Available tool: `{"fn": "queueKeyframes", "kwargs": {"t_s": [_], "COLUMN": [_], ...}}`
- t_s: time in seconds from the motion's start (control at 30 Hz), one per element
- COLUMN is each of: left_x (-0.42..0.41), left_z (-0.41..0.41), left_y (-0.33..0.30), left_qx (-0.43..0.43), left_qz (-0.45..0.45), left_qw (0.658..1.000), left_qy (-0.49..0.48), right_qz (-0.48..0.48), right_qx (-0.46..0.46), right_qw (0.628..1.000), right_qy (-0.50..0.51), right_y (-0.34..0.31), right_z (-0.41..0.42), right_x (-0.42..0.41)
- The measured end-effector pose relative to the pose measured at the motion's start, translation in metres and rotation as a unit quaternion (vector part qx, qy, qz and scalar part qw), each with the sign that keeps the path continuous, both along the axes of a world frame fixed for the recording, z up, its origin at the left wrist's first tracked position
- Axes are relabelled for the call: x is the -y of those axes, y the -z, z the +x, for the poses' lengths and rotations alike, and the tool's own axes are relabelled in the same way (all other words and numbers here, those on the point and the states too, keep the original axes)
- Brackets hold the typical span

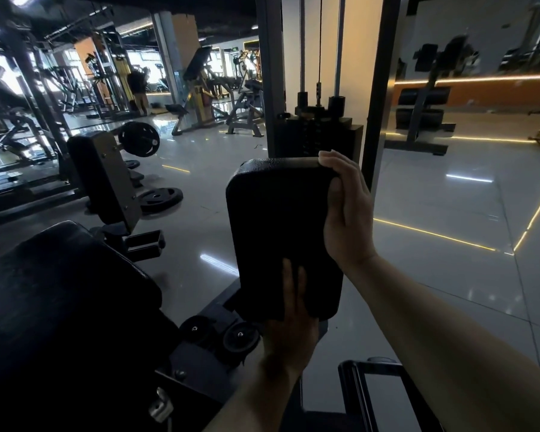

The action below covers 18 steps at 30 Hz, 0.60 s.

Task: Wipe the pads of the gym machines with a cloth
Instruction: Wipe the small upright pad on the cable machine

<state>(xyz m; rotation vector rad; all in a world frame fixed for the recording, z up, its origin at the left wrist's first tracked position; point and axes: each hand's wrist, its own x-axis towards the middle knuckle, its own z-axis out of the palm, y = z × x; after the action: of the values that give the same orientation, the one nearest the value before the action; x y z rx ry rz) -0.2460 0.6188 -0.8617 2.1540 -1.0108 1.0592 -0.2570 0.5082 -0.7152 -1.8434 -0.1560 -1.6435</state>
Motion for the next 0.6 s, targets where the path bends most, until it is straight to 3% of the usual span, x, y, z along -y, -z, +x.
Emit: {"fn": "queueKeyframes", "kwargs": {"t_s": [0.13,0.43,0.6], "left_x": [-0.007,0.005,0.002], "left_z": [0.007,0.034,0.036], "left_y": [0.013,-0.14,-0.097], "left_qx": [-0.002,-0.019,-0.049], "left_qz": [0.029,-0.151,-0.198], "left_qw": [0.999,0.985,0.976], "left_qy": [0.036,0.085,0.079], "right_qz": [-0.002,0.007,0.021], "right_qx": [-0.001,-0.031,-0.039], "right_qw": [1.0,0.998,0.998], "right_qy": [0.021,0.05,0.047], "right_y": [0.0,0.0,-0.002], "right_z": [0.002,-0.001,-0.005], "right_x": [0.0,-0.003,-0.007]}}
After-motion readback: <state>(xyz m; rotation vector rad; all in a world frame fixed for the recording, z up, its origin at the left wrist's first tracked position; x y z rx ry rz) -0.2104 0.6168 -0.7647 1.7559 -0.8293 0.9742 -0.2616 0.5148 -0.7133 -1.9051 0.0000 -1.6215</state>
